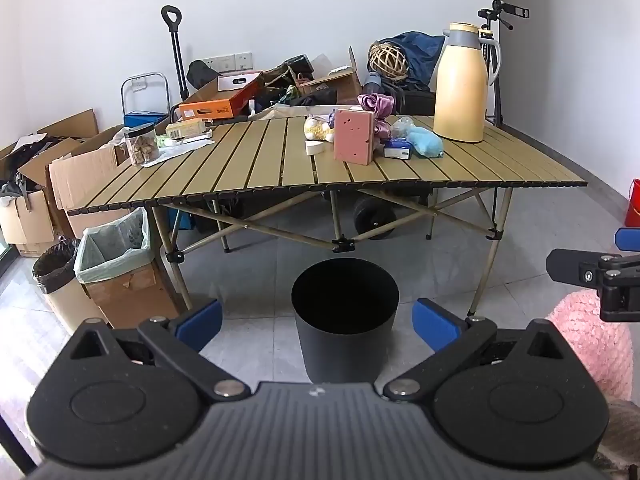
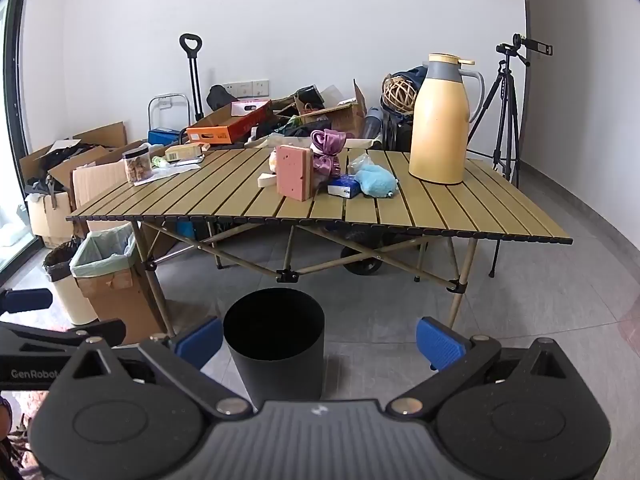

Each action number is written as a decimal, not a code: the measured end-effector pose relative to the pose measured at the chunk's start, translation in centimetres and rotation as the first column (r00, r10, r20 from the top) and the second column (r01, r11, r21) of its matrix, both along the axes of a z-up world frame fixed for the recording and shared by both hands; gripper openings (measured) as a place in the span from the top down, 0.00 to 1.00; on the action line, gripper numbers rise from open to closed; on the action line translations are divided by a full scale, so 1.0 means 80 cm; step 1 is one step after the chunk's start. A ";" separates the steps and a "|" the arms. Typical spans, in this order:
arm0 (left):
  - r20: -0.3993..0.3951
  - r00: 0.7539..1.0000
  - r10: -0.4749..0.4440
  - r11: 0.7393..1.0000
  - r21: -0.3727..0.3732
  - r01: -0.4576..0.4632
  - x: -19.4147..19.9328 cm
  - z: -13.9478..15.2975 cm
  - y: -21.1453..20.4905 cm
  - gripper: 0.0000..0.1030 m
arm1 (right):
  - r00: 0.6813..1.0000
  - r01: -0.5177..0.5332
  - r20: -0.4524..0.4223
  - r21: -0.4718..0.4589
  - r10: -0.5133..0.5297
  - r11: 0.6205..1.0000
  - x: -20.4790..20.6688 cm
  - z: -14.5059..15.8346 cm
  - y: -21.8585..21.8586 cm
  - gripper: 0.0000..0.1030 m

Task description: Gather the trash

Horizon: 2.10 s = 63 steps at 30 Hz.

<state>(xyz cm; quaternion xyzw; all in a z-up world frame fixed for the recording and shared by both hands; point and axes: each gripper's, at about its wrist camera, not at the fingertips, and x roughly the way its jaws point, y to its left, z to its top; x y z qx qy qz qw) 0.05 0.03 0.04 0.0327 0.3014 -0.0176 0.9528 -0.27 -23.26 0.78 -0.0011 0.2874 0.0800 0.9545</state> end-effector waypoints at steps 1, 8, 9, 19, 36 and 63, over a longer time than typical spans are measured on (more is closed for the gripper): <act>0.002 1.000 -0.002 1.000 0.001 0.002 0.000 0.000 0.000 0.00 | 1.000 0.000 -0.001 0.000 0.000 1.000 0.000 0.000 0.000 0.00; 0.007 1.000 -0.001 1.000 0.006 0.001 0.001 0.000 -0.001 0.00 | 1.000 -0.002 -0.013 -0.001 0.002 1.000 0.001 -0.001 0.001 0.00; 0.010 1.000 -0.001 1.000 0.007 0.001 -0.001 0.003 -0.006 0.00 | 1.000 0.000 0.003 -0.001 0.000 1.000 -0.004 0.001 0.000 0.00; 0.015 1.000 0.000 1.000 0.008 0.000 -0.005 0.004 -0.009 0.00 | 1.000 -0.001 0.003 -0.002 0.001 1.000 0.000 0.000 0.000 0.00; 0.021 1.000 -0.002 1.000 0.005 0.002 -0.003 0.004 -0.009 0.00 | 1.000 -0.001 0.004 -0.003 0.001 1.000 -0.001 -0.001 0.001 0.00; 0.027 1.000 -0.005 1.000 0.005 0.005 -0.005 0.006 -0.007 0.00 | 1.000 -0.002 0.009 -0.005 0.002 1.000 0.000 -0.002 0.002 0.00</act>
